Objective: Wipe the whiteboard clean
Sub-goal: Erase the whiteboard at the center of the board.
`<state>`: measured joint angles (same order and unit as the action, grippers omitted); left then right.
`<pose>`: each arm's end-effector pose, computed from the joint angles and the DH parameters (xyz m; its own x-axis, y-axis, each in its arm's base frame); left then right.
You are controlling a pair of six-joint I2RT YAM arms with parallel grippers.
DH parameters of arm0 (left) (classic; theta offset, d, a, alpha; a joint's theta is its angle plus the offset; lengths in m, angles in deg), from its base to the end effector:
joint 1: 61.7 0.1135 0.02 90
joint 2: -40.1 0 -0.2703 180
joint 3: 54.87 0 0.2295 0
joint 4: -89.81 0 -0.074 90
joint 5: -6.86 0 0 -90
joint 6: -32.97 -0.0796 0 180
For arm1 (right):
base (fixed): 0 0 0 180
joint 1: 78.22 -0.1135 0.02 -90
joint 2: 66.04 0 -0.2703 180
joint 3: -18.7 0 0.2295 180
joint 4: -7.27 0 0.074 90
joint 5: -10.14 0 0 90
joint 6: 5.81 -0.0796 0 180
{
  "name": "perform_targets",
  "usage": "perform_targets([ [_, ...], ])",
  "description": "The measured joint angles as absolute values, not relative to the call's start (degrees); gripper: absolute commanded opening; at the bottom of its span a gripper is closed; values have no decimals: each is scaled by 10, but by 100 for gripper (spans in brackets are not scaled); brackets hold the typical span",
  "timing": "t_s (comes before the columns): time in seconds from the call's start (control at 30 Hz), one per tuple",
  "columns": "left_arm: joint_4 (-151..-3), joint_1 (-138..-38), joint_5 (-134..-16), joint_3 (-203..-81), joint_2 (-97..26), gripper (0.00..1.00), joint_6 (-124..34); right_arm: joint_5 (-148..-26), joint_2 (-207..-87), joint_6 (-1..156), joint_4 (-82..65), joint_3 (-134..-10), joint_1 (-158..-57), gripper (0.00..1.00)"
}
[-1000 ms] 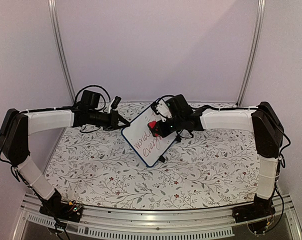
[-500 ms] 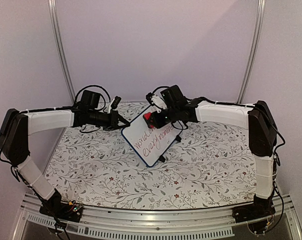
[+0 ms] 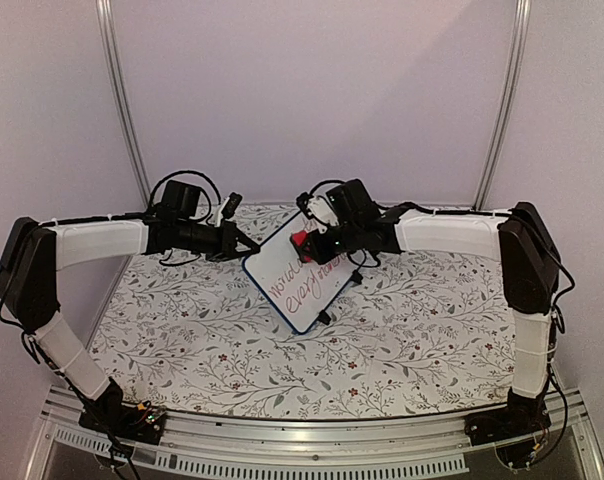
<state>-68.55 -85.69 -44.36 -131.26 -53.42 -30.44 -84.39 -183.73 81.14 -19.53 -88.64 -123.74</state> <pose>0.3105 -0.1927 0.2305 -0.8532 -0.0023 -0.5216 0.4263 0.5733 -0.6997 0.3414 0.3566 0.2190 -0.4627 -0.3955 -0.7934 -0.7318 0.6756 0.0900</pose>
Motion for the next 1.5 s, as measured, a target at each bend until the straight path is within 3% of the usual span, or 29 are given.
perform_targets([
  [0.43,-686,-857,-442,-1313,-534,0,-304,-843,-1814,806,-175,-828,-1235,12],
  [0.8,-687,-857,-439,-1313,-534,0,-304,-842,-1861,815,-244,-964,-1231,12],
  [1.0,-687,-857,-439,-1313,-534,0,-304,-842,-1866,819,-247,-973,-1231,12],
  [1.5,-686,-857,-441,-1313,-534,0,-304,-843,-1807,811,-179,-806,-1228,12],
])
